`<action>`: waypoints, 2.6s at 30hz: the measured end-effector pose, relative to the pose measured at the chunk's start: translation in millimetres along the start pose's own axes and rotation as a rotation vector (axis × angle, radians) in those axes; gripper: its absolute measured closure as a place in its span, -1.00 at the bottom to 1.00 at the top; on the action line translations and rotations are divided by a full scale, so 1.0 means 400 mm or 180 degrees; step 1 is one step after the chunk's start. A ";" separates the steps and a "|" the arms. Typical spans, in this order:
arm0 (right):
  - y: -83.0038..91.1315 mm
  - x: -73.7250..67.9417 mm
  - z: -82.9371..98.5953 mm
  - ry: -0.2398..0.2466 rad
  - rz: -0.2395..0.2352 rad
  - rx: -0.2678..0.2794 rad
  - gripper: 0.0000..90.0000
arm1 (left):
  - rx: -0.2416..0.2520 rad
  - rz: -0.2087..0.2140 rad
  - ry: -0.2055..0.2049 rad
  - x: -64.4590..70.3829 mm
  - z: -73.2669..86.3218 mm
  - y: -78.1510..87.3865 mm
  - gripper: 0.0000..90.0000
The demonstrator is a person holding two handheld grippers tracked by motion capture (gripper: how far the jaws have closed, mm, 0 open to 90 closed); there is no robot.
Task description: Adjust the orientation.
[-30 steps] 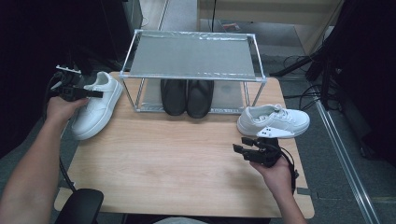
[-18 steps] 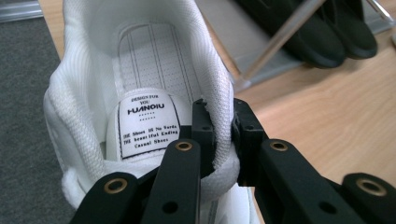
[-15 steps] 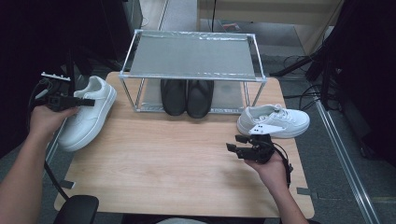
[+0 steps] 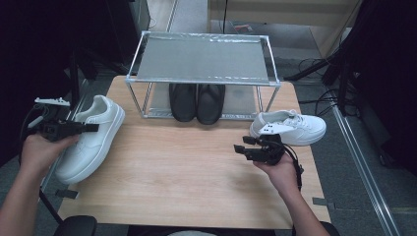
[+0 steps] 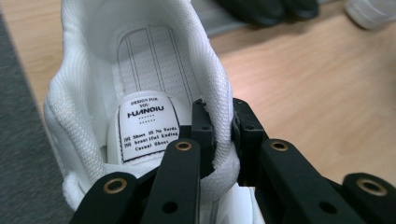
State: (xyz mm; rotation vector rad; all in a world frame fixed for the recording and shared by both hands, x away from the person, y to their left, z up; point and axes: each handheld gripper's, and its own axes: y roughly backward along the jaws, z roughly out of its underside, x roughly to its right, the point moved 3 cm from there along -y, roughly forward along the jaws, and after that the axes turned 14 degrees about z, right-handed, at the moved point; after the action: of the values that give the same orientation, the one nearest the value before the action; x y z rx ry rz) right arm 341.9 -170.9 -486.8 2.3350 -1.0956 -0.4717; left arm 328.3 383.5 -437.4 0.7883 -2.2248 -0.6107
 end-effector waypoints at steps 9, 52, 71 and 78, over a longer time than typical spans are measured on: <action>-0.018 -0.012 -0.011 0.0069 -0.0027 -0.0041 0.03 | -0.0034 0.0233 -0.0114 0.092 0.028 -0.044 0.83; 0.034 -0.012 0.038 -0.0005 0.0143 -0.0043 0.05 | -0.0919 0.1304 -0.1025 0.436 -0.094 -0.583 0.82; 0.006 -0.039 0.042 -0.0122 0.0059 -0.0039 0.46 | -0.1023 0.1419 -0.1259 0.461 -0.074 -0.650 0.59; 0.004 -0.052 0.026 -0.0051 -0.0025 -0.0044 0.84 | -0.0783 0.1345 -0.1103 0.439 -0.083 -0.586 0.47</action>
State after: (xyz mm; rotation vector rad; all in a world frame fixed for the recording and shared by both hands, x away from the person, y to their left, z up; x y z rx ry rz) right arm 322.8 -158.6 -492.5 2.3282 -1.0876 -0.5003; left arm 334.9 91.9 -480.3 0.0802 -2.4592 -0.8322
